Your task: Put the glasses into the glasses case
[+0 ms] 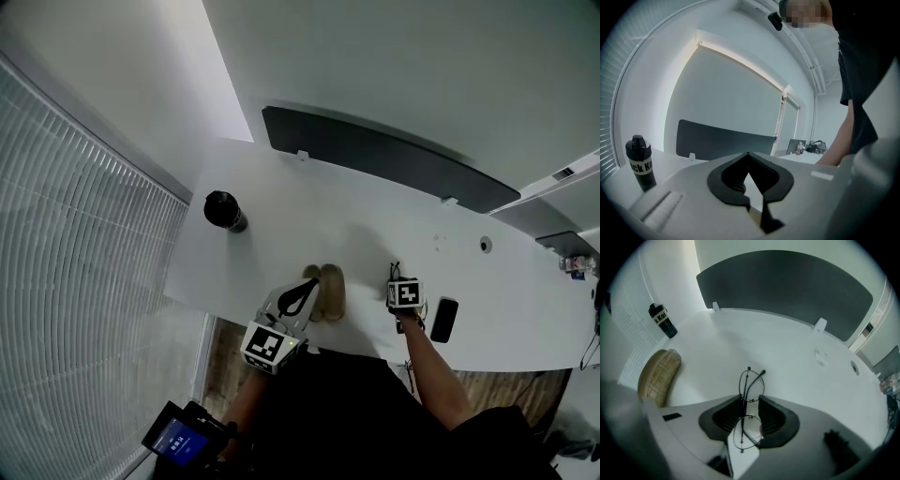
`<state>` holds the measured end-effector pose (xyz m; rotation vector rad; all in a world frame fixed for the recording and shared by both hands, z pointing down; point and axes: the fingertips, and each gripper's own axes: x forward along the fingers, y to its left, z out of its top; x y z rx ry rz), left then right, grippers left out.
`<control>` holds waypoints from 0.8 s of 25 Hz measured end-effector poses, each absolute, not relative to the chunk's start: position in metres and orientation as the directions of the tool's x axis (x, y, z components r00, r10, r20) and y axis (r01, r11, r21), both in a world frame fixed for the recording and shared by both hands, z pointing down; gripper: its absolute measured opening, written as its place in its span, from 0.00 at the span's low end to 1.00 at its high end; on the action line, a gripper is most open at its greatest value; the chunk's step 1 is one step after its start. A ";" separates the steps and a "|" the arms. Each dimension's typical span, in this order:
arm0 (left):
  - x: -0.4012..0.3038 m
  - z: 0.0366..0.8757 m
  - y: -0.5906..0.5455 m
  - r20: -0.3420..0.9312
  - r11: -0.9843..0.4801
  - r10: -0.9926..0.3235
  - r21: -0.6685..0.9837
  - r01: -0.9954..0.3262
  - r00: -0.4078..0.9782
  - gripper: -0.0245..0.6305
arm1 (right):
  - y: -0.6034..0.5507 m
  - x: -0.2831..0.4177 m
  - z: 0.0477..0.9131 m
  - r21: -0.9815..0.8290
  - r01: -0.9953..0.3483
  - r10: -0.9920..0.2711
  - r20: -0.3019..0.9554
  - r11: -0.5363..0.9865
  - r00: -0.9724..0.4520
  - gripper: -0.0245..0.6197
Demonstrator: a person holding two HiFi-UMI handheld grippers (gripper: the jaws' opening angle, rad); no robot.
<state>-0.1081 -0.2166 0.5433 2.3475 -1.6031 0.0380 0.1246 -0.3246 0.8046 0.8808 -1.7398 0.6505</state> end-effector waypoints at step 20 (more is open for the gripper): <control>-0.132 0.553 -0.193 0.193 -0.253 -0.927 0.307 -0.918 0.321 0.05 | -0.247 -0.067 0.657 -0.530 -0.567 -0.107 0.664 0.631 -0.740 0.17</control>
